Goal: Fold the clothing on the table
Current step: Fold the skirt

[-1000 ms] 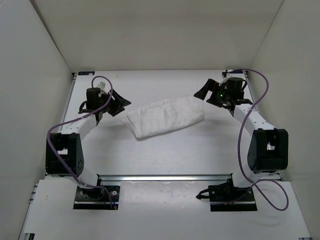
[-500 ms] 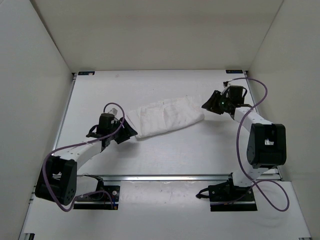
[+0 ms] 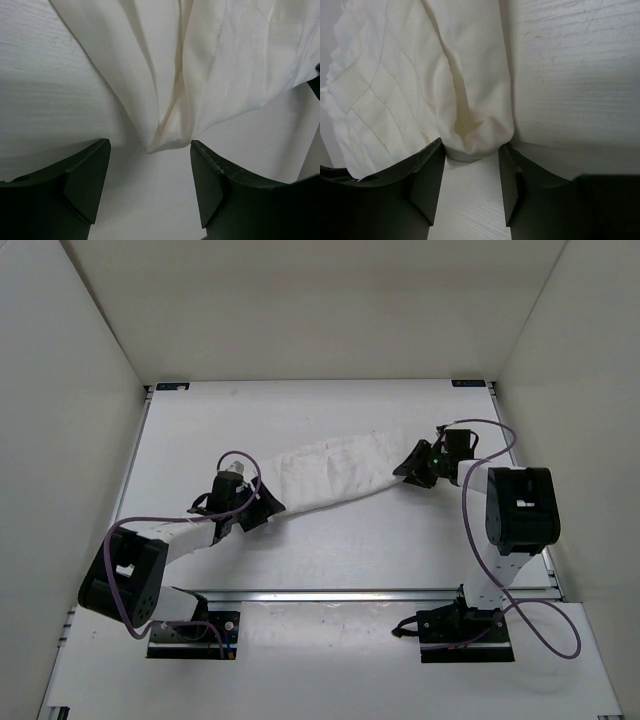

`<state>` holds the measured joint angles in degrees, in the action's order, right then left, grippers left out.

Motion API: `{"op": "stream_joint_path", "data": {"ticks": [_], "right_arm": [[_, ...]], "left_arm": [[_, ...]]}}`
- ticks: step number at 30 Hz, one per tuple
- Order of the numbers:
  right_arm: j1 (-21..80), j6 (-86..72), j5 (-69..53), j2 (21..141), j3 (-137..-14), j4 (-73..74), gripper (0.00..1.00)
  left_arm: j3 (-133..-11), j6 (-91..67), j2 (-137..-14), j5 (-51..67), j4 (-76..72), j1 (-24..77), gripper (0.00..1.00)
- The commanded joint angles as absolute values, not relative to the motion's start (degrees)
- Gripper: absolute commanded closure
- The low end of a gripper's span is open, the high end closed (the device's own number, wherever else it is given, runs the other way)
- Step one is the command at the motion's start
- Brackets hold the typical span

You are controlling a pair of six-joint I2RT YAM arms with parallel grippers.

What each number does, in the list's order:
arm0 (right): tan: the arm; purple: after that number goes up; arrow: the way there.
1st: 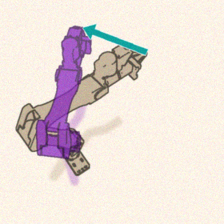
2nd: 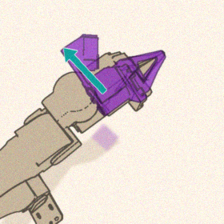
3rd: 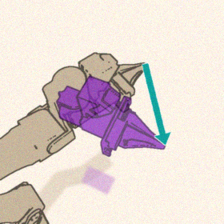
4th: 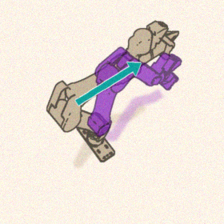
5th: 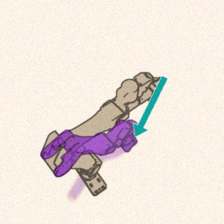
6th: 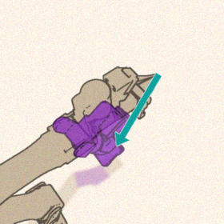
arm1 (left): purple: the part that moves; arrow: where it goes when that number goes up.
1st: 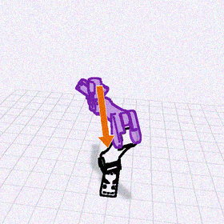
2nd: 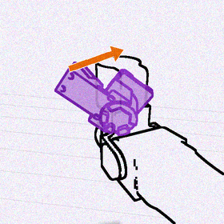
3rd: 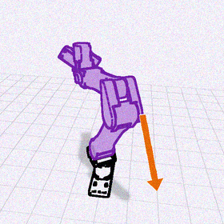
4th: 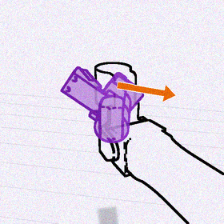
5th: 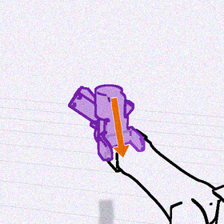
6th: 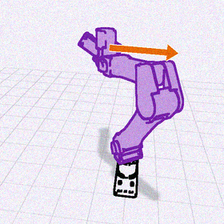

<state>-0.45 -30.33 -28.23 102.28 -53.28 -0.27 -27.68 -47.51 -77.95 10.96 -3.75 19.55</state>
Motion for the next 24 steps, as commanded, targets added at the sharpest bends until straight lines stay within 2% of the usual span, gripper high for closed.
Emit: {"op": "stream_joint_path", "data": {"ticks": [1,2,5,6,7,8,9,10,11,12,17,24], "right_arm": [[-0.2,-32.4,-28.8,103.6,-53.5,-4.8,0.58],[-0.3,-32.7,-28.7,104.1,-53.3,-5.4,0.63],[-1.1,-32.9,-28.4,104.0,-52.9,-6.1,0.67],[-1.1,-33.0,-28.6,104.2,-53.2,-6.1,0.75],[-1.5,-33.0,-28.8,104.4,-53.3,-6.1,0.82],[-1.6,-33.0,-29.3,104.4,-53.3,-6.5,0.95],[-2.2,-33.1,-29.6,104.5,-53.1,-6.6,1.00],[-2.4,-33.2,-29.5,104.4,-52.9,-6.1,1.00],[-2.8,-33.2,-29.3,103.6,-53.1,-5.8,0.99],[-2.8,-31.7,-28.8,102.8,-53.1,-4.4,1.00],[-0.3,-21.4,-21.8,98.8,-59.3,7.3,1.00],[15.5,-12.8,-13.0,96.1,-70.3,13.2,1.00]], "left_arm": [[-28.6,-49.1,-78.8,8.2,-8.0,20.5,0.25],[-28.4,-49.7,-79.2,8.2,-9.0,20.4,0.26],[-28.8,-50.2,-81.8,7.7,-11.8,21.0,0.38],[-29.1,-50.5,-82.4,7.8,-12.3,21.2,0.42],[-29.5,-50.7,-83.6,7.7,-12.7,21.0,0.51],[-30.5,-50.6,-84.6,7.9,-13.0,21.3,0.63],[-31.4,-50.5,-84.8,7.6,-13.1,21.5,0.75],[-31.7,-50.5,-85.7,7.9,-13.1,21.2,0.82],[-32.1,-50.5,-86.6,8.2,-13.6,21.8,0.93],[-32.3,-50.5,-86.8,7.7,-13.9,22.1,0.98],[-32.5,-50.5,-90.4,9.1,-16.2,22.2,1.00],[-31.7,-50.5,-92.5,10.5,-18.6,22.2,1.00]]}}
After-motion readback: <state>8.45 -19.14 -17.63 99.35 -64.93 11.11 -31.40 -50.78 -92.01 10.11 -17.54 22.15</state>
